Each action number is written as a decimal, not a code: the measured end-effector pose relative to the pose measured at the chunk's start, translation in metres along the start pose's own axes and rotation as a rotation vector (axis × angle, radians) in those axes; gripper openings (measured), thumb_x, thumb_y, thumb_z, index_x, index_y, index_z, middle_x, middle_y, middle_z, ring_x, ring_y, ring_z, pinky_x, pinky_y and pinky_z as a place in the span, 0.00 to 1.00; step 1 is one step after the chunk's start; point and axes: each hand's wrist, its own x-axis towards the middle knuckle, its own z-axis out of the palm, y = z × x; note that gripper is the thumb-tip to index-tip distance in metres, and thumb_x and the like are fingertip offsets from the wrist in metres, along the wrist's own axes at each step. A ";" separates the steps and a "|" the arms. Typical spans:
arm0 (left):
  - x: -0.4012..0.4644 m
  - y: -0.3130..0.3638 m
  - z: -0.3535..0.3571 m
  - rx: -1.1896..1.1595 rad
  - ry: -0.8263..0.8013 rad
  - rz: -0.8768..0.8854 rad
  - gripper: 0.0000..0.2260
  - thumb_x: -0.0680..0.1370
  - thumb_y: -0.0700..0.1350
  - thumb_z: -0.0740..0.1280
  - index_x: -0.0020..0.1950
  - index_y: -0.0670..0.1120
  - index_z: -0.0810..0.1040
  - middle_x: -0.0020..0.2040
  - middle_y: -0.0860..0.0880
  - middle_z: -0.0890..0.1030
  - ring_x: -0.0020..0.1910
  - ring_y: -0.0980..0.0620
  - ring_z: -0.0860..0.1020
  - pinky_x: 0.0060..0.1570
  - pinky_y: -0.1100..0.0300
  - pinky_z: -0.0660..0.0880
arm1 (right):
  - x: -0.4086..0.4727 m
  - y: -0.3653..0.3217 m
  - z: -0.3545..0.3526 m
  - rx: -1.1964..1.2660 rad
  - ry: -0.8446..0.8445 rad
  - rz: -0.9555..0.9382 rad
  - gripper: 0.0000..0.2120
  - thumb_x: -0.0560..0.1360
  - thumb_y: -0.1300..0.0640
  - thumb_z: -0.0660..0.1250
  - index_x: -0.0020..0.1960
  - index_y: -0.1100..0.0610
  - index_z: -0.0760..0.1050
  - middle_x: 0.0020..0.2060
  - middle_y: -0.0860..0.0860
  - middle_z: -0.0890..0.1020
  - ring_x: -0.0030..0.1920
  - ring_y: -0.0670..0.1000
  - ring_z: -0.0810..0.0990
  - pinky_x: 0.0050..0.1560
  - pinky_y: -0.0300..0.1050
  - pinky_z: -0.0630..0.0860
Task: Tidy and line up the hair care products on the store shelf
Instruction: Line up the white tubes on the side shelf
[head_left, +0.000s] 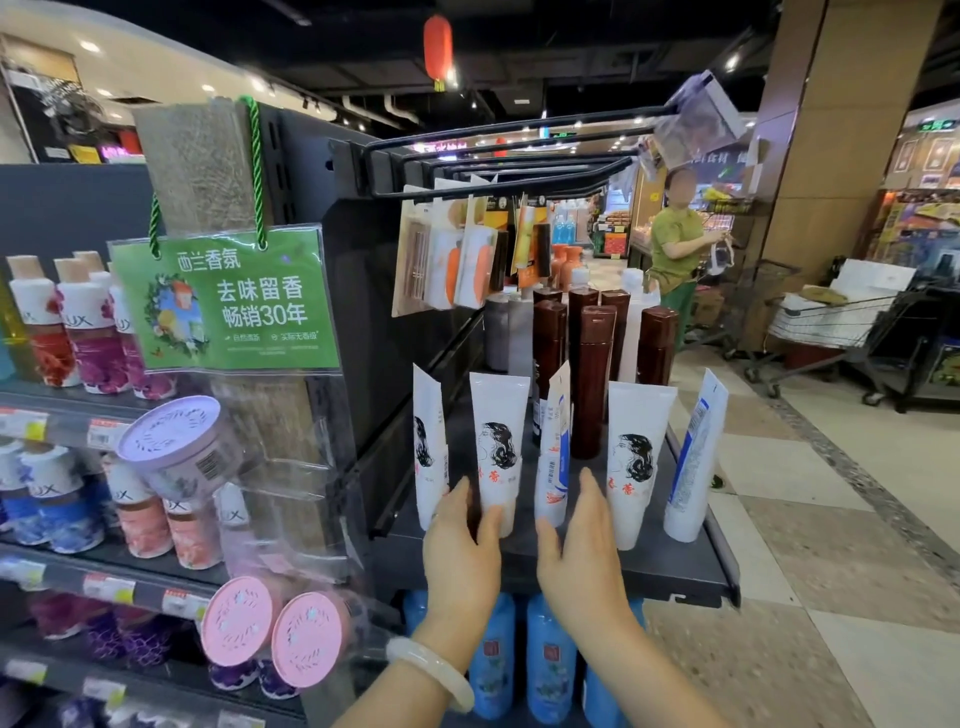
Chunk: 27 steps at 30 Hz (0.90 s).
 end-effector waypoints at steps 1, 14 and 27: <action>-0.004 -0.002 -0.002 0.004 0.103 0.008 0.11 0.78 0.41 0.64 0.58 0.52 0.74 0.50 0.58 0.75 0.53 0.56 0.75 0.57 0.57 0.73 | 0.003 -0.001 0.001 0.008 -0.017 0.014 0.31 0.78 0.61 0.59 0.75 0.61 0.47 0.74 0.55 0.58 0.74 0.51 0.56 0.69 0.36 0.52; 0.032 -0.011 -0.023 0.052 0.017 -0.151 0.30 0.77 0.36 0.60 0.76 0.43 0.49 0.74 0.42 0.59 0.73 0.46 0.59 0.73 0.49 0.58 | 0.024 -0.004 0.008 0.018 -0.075 0.148 0.34 0.77 0.66 0.58 0.76 0.57 0.42 0.73 0.53 0.61 0.71 0.52 0.63 0.67 0.41 0.61; 0.037 -0.011 -0.017 0.114 0.165 -0.216 0.22 0.72 0.42 0.72 0.62 0.42 0.68 0.58 0.43 0.76 0.57 0.44 0.75 0.57 0.50 0.72 | 0.027 0.014 0.017 -0.118 0.038 0.050 0.25 0.74 0.62 0.64 0.69 0.59 0.61 0.59 0.56 0.69 0.59 0.54 0.72 0.60 0.41 0.69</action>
